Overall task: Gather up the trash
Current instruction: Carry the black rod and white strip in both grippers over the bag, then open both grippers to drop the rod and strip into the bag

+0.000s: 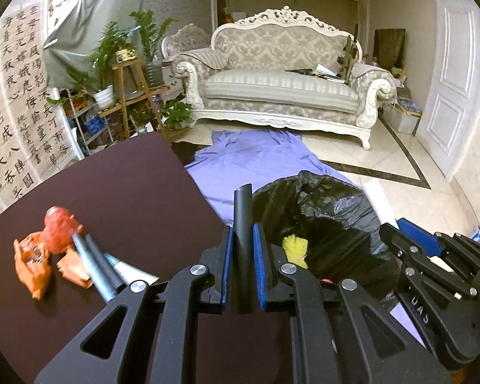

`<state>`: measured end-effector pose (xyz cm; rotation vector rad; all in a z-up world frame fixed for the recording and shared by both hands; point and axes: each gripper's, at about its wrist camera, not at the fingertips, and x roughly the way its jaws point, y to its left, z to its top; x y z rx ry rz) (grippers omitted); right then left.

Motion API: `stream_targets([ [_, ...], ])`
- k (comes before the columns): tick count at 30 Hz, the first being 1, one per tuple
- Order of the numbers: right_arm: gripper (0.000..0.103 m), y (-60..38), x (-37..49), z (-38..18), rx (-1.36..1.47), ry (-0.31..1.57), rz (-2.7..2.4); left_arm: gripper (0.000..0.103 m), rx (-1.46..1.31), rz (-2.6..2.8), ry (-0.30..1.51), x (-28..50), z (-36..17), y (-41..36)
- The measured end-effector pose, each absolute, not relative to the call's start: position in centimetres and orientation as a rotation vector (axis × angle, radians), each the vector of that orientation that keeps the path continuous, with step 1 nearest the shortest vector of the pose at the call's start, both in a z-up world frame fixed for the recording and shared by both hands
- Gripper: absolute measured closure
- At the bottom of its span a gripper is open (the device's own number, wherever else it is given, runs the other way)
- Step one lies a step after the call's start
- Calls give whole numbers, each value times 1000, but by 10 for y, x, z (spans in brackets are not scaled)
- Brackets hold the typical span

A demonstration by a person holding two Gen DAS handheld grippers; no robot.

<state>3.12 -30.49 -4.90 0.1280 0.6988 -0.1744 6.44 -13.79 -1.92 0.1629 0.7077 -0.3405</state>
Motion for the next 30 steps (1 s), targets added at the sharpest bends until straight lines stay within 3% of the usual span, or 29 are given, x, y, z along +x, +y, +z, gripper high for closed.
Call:
stream_targets([
  [15,82,-331,52,-66,172,723,-193,89,205,-355,766,94,-37,-173],
  [17,81,-332,54,-67,174,727,-195,77,204,-354,777,97,-38,-174],
  [20,69,-333,53,-67,177,721,-206,60,189,-347,784,99,-38,-172],
  [25,68,-333,52,-66,173,720,-214,47,169,-324,775,98,-35,-166],
  [30,66,-333,51,-64,176,722,-210,43,162,-305,762,94,-28,-153],
])
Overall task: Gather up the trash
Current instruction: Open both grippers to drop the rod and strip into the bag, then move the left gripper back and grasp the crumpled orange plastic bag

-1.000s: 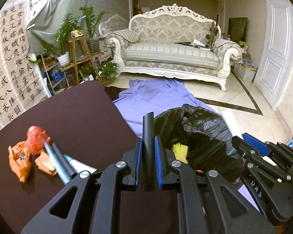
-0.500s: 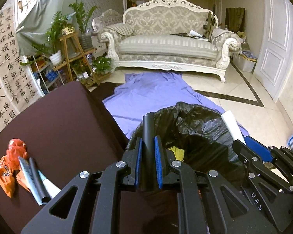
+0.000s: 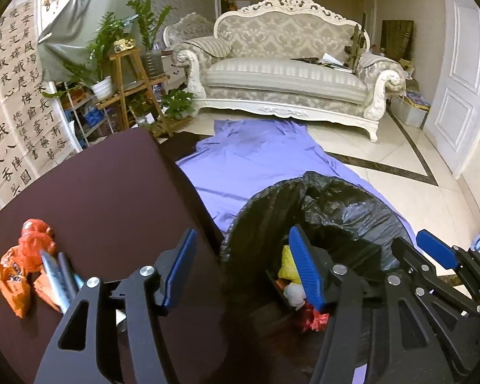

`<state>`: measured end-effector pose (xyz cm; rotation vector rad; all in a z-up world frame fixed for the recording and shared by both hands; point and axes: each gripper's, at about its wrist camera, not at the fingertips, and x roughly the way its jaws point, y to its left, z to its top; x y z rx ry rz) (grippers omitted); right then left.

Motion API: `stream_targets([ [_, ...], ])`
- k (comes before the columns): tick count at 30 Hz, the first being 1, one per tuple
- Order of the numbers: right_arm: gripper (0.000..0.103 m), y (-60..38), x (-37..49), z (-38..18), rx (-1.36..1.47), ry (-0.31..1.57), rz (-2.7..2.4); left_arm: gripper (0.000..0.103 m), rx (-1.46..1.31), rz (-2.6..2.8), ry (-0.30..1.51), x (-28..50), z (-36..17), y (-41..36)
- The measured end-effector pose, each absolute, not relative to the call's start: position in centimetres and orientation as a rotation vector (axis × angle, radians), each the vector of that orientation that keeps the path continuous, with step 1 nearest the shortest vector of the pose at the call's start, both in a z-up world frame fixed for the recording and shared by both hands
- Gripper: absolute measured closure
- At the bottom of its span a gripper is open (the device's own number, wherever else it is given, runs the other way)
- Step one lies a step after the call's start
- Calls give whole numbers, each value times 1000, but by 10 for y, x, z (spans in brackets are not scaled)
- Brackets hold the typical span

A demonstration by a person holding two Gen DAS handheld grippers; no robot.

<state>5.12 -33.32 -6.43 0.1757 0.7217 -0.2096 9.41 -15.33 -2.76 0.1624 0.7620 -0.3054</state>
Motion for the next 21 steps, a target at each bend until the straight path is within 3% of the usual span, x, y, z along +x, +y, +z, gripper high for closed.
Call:
stream_targets([
  [3,62,-327,49,-63,170,721,-194,43,138,-283,758,90,-22,-138],
  [21,61,-223,39,-41,89,704,-16,43,65,-79,745,57,-8,-22],
])
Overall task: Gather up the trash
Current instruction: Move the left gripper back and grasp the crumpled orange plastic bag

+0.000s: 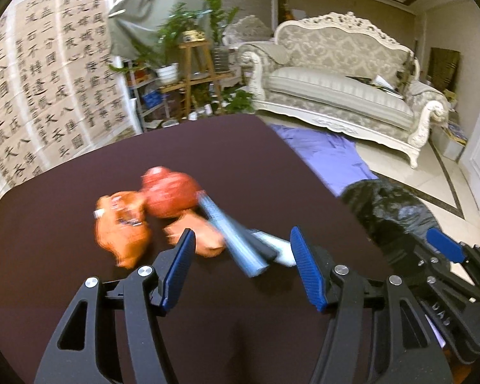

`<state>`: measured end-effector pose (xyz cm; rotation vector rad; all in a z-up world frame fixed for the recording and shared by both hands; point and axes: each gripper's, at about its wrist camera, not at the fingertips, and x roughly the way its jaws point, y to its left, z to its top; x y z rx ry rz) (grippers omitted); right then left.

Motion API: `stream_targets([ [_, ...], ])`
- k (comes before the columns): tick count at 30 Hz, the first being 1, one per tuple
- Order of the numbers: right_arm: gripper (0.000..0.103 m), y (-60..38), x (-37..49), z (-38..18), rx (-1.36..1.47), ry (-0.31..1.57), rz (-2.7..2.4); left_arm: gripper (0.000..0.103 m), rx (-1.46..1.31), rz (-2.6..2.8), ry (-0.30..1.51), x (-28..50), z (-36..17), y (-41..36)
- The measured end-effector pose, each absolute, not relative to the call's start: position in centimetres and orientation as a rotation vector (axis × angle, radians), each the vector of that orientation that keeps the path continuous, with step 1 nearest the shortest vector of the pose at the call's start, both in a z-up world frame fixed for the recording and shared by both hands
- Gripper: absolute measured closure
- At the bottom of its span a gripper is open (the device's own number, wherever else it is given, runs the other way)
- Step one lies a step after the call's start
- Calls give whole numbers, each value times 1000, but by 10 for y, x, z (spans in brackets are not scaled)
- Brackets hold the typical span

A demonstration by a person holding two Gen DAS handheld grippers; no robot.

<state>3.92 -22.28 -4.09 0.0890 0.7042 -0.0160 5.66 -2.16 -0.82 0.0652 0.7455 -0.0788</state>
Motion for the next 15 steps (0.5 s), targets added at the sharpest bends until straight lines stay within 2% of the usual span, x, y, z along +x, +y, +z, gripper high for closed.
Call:
stream_targets([
  [9,60,-177,49,-32,41,704,60,42,5,56,771,62,-15,42],
  [15,60,-157,62,-27,21,701,94,36,-14,88,799,79,-23,63],
])
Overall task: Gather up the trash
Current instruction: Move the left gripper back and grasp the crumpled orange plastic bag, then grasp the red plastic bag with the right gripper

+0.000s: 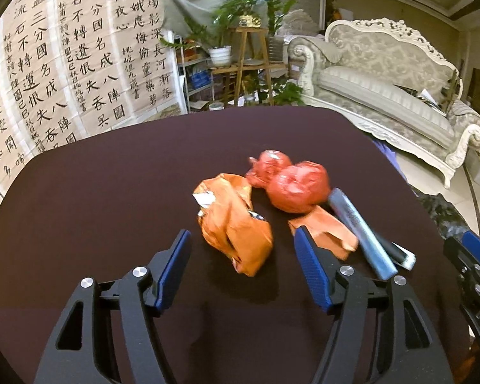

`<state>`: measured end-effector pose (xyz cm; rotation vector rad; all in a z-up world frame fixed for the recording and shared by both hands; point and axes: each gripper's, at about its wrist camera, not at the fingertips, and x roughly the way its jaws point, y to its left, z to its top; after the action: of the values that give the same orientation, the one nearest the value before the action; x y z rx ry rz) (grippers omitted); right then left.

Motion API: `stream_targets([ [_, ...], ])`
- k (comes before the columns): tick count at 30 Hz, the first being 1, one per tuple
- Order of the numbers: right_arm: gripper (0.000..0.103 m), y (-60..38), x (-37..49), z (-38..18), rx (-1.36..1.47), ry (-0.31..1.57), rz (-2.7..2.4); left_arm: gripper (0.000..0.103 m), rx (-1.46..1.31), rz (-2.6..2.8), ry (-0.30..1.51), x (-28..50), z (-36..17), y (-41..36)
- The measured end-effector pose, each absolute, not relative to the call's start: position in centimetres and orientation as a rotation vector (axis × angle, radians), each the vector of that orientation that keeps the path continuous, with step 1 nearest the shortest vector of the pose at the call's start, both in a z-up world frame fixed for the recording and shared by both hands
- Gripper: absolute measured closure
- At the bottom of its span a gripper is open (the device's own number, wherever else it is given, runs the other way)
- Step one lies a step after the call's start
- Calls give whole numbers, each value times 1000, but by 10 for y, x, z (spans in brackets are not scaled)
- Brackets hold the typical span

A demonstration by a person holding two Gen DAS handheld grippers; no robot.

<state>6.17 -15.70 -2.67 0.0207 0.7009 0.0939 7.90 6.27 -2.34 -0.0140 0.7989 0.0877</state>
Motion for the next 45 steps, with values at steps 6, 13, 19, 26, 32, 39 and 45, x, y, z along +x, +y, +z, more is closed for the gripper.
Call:
stream_targets([
  [6,60,-138,76,-23,2,702,118,34,-30,90,844,97,-36,73],
  [13,59,-115,89,-19,-26,700,158,48,-34,58,848,98,-39,82],
  [19,57,-90,100,-15,-50,702,206,49,-41,83,835,95,-35,97],
  [26,46,-51,112,-9,-91,694,287,49,-32,178,814,85,-28,139],
  [32,46,-20,123,-8,-119,706,352,49,-44,275,818,75,-29,187],
  [39,44,7,140,-21,-196,747,369,49,-77,336,821,66,-31,220],
  [45,44,13,154,-32,-233,802,359,49,-94,330,822,66,-33,222],
])
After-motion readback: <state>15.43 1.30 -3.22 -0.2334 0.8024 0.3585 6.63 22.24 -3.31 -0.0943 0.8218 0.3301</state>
